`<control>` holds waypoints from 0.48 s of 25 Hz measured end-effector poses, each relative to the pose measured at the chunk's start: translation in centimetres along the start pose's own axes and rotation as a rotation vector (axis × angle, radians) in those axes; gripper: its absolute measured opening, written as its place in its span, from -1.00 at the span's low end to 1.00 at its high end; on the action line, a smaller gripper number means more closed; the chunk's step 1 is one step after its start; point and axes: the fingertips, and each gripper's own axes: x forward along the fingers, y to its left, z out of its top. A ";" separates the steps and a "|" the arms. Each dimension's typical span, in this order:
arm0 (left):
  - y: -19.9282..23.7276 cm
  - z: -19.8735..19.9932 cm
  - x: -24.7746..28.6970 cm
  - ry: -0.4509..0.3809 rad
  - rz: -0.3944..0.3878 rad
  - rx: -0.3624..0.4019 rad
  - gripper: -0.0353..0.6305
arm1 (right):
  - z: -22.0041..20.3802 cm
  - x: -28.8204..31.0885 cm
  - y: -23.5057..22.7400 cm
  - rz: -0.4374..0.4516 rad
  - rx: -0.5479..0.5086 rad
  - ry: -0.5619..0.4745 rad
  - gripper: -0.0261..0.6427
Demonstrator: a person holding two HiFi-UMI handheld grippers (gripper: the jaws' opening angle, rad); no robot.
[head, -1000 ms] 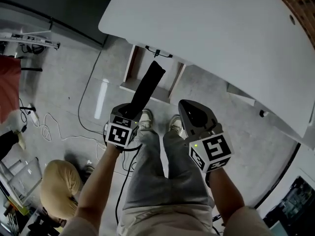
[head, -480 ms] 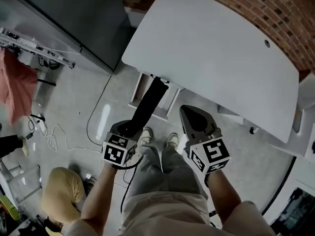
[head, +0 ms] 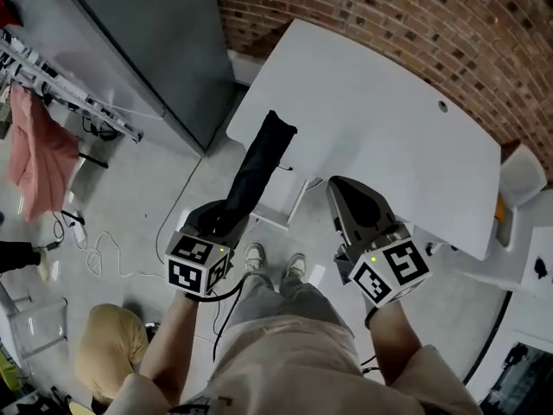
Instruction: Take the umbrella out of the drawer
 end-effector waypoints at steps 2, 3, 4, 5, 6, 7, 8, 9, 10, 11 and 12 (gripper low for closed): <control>0.3 2.4 -1.9 -0.054 0.005 0.000 -0.32 | 2.8 -0.6 1.0 0.000 -0.023 -0.045 -0.90; 0.3 3.5 -2.8 -0.074 0.008 0.006 -0.32 | 4.0 -1.0 1.5 -0.003 -0.035 -0.066 -0.90; 0.4 4.5 -3.6 -0.091 0.012 0.015 -0.32 | 5.2 -1.4 1.9 -0.006 -0.047 -0.088 -0.90; 0.3 5.6 -4.4 -0.110 0.016 0.025 -0.32 | 6.4 -1.8 2.3 -0.010 -0.057 -0.110 -0.90; 0.3 6.7 -5.1 -0.132 0.017 0.032 -0.32 | 7.5 -2.1 2.7 -0.013 -0.069 -0.131 -0.90; 0.3 7.8 -5.8 -0.158 0.017 0.036 -0.32 | 8.5 -2.5 3.1 -0.015 -0.081 -0.152 -0.90; 0.2 8.9 -6.5 -0.190 0.015 0.034 -0.32 | 9.5 -2.8 3.4 -0.015 -0.093 -0.171 -0.90; 0.0 10.0 -7.3 -0.226 0.009 0.028 -0.32 | 10.4 -3.1 3.8 -0.014 -0.104 -0.188 -0.90; -0.3 11.1 -8.1 -0.264 0.000 0.019 -0.32 | 11.3 -3.4 4.2 -0.013 -0.116 -0.203 -0.90; -0.5 12.2 -9.0 -0.300 -0.009 0.013 -0.32 | 12.1 -3.8 4.5 -0.012 -0.128 -0.217 -0.90; -0.8 13.3 -9.9 -0.332 -0.015 0.015 -0.32 | 12.9 -4.3 4.9 -0.013 -0.142 -0.232 -0.90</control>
